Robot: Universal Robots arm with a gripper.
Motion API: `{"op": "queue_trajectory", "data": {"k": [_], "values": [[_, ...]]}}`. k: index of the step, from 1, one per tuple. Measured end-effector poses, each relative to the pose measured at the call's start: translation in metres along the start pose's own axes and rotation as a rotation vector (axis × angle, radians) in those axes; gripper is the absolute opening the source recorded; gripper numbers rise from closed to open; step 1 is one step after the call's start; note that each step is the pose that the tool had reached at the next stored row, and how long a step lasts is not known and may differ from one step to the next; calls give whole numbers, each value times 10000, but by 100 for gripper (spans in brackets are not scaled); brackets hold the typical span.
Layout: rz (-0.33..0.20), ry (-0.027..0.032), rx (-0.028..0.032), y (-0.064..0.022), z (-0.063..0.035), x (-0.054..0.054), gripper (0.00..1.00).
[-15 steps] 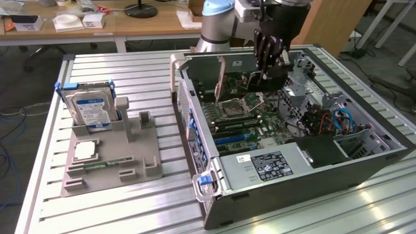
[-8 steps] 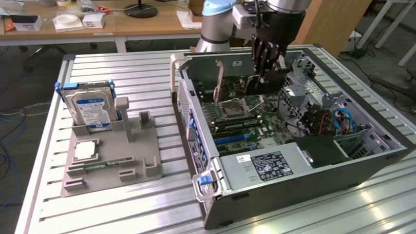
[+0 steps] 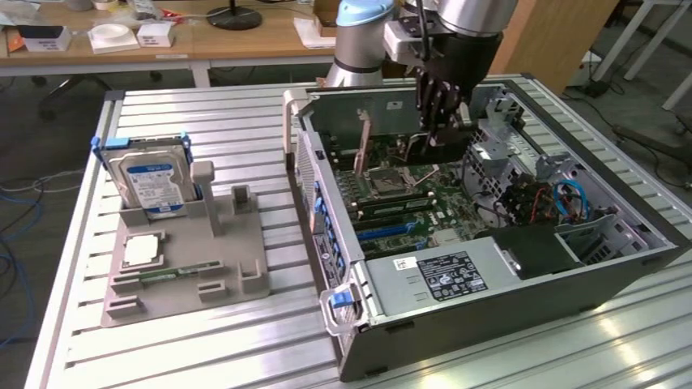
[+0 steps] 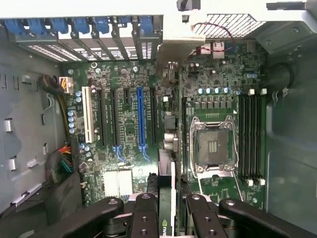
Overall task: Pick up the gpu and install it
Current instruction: 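Insert the gpu into the slot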
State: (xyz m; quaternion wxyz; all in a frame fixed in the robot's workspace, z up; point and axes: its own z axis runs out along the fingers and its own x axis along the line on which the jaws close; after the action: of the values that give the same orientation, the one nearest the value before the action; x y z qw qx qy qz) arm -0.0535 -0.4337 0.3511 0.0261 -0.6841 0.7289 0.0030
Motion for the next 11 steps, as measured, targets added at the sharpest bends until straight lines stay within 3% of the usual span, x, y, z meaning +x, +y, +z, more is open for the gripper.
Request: {"op": "queue_trajectory", "data": {"k": [6,11], "values": [[-557,-18,-25,-2,45,10,27],[-559,-10,-25,9,131,90,27]]}}
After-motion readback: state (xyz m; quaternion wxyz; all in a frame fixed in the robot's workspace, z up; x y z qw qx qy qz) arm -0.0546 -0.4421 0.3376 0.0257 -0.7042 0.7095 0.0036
